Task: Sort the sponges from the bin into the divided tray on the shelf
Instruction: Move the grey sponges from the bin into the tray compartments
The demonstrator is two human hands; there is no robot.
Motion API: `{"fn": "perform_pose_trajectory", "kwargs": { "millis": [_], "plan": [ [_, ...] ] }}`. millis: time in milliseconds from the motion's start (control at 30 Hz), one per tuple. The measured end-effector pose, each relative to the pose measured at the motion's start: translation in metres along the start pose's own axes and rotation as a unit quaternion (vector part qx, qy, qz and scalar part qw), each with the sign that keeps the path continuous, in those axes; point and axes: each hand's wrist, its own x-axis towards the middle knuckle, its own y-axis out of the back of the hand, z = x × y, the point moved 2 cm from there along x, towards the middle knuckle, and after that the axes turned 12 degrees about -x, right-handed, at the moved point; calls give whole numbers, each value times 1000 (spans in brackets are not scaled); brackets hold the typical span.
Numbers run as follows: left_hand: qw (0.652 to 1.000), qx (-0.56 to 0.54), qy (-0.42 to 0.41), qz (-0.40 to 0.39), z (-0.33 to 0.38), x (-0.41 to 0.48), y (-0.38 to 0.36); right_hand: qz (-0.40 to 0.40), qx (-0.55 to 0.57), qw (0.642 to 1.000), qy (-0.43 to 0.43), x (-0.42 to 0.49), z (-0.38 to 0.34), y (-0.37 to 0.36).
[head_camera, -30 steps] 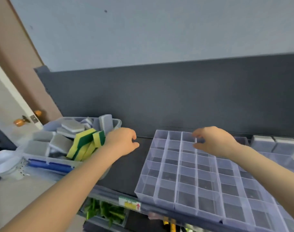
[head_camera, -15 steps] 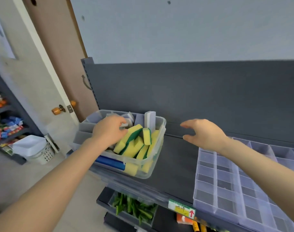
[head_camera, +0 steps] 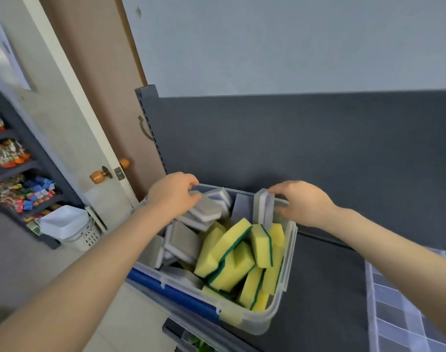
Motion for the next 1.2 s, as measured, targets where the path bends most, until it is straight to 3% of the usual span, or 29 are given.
{"fn": "perform_pose_trajectory", "kwargs": {
  "millis": [200, 400, 633, 900, 1067, 1200],
  "plan": [
    [999, -11, -20, -46, -5, 33, -23, -22, -39, 999, 23, 41, -4, -12],
    [987, -56, -106, -105, 23, 62, -56, -61, -62, 996, 28, 49, -6, -25],
    [959, -49, -200, -194, 46, 81, -85, -49, -80, 995, -40, 34, -8, -7],
    [931, -57, -268, -243, 44, 76, -92, -9, -58, 986, -156, 5, -10, 26],
    [925, -80, -289, -235, 42, 77, -82, 13, -53, 978, -203, -15, -16, 34],
    [934, -122, -284, -181, 46, 81, -63, 31, -56, 969, -240, -30, -22, 38]
  ]
}}
